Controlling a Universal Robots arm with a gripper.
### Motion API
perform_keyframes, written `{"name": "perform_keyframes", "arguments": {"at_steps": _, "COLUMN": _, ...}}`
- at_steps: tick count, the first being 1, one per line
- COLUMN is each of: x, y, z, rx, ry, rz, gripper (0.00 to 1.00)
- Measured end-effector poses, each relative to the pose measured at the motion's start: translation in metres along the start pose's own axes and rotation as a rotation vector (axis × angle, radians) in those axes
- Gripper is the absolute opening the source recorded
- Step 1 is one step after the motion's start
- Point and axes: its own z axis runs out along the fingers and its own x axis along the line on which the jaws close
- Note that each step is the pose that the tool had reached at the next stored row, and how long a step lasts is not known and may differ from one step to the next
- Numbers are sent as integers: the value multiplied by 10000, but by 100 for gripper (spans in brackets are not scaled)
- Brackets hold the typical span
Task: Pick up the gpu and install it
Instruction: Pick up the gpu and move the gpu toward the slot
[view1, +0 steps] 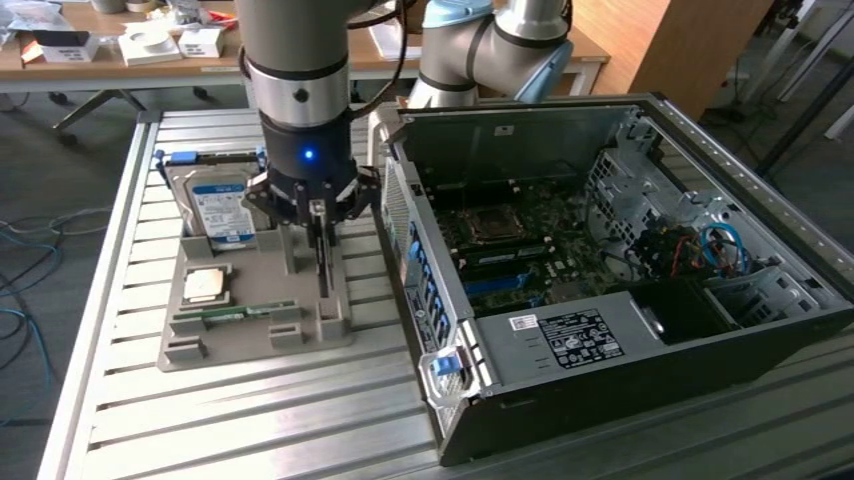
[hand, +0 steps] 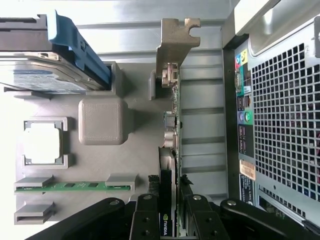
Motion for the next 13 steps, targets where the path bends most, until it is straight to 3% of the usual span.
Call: {"name": "perform_keyframes", "arguments": {"at_steps": 13, "x": -6, "y": 19, "z": -314, "rx": 1, "ry": 0, "rz": 0, "gripper": 27}}
